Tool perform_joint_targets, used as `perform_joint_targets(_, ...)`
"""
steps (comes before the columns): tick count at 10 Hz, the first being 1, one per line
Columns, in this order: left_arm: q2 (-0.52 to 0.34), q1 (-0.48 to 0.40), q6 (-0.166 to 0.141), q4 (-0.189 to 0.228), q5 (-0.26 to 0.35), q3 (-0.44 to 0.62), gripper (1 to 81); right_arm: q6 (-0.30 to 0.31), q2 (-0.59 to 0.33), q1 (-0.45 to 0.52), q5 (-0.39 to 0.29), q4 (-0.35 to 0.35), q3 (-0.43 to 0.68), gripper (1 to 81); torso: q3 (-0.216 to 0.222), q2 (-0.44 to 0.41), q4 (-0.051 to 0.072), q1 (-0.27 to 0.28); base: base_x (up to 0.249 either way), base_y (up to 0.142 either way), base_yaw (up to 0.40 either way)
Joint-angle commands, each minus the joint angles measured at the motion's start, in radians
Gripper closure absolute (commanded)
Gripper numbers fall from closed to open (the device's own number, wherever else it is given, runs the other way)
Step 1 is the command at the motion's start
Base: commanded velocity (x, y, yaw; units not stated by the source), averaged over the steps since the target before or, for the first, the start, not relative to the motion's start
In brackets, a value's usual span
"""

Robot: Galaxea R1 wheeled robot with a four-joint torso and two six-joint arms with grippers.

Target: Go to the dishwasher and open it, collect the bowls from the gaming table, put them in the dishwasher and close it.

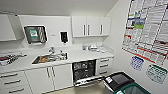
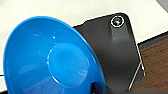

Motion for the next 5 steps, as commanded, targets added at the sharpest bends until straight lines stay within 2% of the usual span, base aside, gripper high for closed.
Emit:
perform_joint_targets(1, -0.012, -0.068, 0.005, -0.004, 0.046, 0.01, 81.1, -0.007, 0.005, 0.049, -0.024, -0.016, 0.013, 81.1, 0.0, 0.0, 0.0, 0.0, 0.102, 0.079, 0.0)
perform_joint_targets(5, -0.011, -0.068, 0.005, -0.004, 0.048, 0.01, 81.1, -0.007, 0.006, 0.052, -0.024, -0.016, 0.014, 81.1, 0.0, 0.0, 0.0, 0.0, 0.102, 0.079, 0.0)
